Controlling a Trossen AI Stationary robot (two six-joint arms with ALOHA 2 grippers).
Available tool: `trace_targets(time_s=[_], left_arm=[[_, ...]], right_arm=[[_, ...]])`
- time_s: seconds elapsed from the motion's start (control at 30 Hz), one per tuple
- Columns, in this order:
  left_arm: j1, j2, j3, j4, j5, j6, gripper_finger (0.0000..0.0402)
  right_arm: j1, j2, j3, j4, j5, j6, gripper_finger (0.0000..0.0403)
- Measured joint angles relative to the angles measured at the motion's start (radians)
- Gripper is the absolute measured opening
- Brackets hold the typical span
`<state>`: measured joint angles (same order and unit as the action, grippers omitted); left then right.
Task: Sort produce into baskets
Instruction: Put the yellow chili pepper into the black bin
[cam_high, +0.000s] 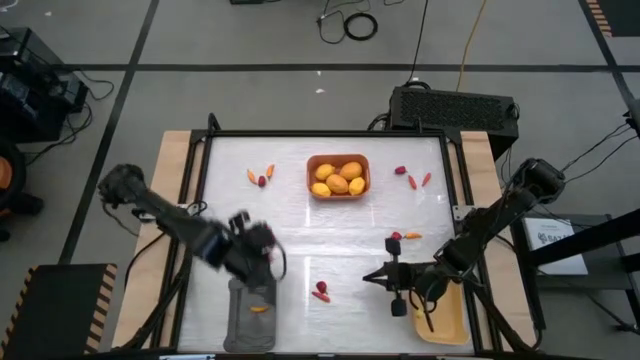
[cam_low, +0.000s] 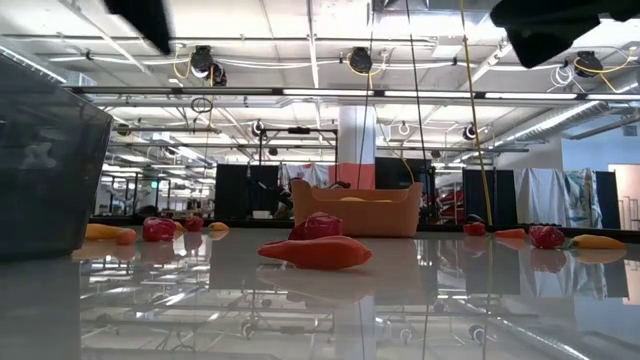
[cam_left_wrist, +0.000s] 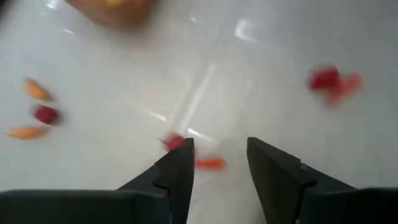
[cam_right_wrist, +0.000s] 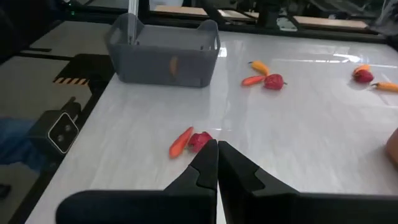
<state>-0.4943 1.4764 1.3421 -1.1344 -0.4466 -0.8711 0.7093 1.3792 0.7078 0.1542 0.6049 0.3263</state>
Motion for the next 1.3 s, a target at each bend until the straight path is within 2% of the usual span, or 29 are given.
trace_targets(time_s=[0.13, 0.27, 0.4, 0.6, 0.7, 0.83, 1.13, 1.3], left_arm=[[0.209, -0.069, -0.033, -0.005, 0.004, 0.084, 0.0152], [0.465, -0.072, -0.066, 0.014, 0.062, 0.132, 0.0152], [0.702, -0.038, -0.119, 0.111, 0.157, 0.202, 0.0152], [0.938, 0.042, -0.159, 0.175, 0.254, 0.231, 0.0152], [0.995, 0.089, -0.166, 0.221, 0.317, 0.263, 0.0156], [1.038, 0.162, -0.167, 0.244, 0.319, 0.292, 0.0177], [1.084, 0.256, -0.167, 0.258, 0.325, 0.371, 0.0260], [1.084, 0.304, -0.167, 0.281, 0.327, 0.414, 0.0278]], right_arm=[[-0.022, 0.000, 0.000, -0.001, -0.004, -0.010, 0.0000], [-0.035, 0.000, 0.000, -0.001, -0.006, -0.029, 0.0000], [-0.035, 0.000, 0.000, -0.012, -0.009, -0.033, 0.0000], [-0.035, 0.000, 0.000, -0.050, -0.076, -0.033, 0.0000], [-0.034, 0.000, 0.000, -0.071, -0.088, -0.033, 0.0000], [-0.035, 0.000, 0.000, -0.082, -0.088, -0.051, 0.0000], [-0.035, 0.000, 0.000, -0.097, -0.087, -0.071, 0.0000], [-0.035, 0.000, 0.000, -0.096, -0.087, -0.078, 0.0000]])
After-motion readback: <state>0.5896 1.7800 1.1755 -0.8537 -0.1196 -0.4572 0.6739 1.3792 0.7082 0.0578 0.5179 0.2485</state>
